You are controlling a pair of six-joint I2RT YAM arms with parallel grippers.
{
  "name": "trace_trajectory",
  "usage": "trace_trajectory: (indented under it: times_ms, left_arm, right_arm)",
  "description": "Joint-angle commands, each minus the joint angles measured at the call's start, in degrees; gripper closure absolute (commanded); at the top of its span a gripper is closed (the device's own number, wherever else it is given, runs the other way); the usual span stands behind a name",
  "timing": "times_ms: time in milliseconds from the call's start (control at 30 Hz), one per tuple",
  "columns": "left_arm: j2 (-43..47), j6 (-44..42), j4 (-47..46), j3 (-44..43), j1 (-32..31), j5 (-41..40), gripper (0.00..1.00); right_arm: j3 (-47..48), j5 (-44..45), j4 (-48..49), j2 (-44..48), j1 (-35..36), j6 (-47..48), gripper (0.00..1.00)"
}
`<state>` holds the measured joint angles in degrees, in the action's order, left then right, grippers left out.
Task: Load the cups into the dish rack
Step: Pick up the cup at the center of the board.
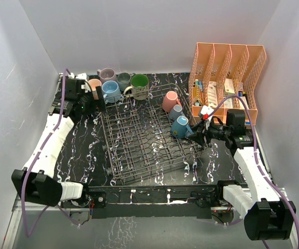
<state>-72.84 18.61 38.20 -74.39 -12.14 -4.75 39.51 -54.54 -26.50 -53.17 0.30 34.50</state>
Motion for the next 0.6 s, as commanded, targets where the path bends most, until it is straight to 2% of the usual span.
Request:
trace_trajectory:
  times_ms: [0,267,467,567]
  left_arm:
    - [-2.5,-2.5,-2.2,-3.3,7.3,7.0,0.1]
    - [-5.3,1.5,-8.6,-0.6,17.6,14.6,0.13]
    - [-7.7,0.0,-10.5,0.5,21.1,12.6,0.14]
    - [-9.7,-2.3,-10.7,0.6,21.8,10.4,0.18]
  right_arm:
    - [0.2,1.1,1.3,1.8,-0.1,1.1,0.5]
    - [0.0,1.8,1.3,2.5,-0.1,1.7,0.5]
    - [-0.1,1.6,1.4,2.2,-0.1,1.8,0.5]
    - [-0.1,1.6,1.5,2.1,-0.1,1.7,0.5]
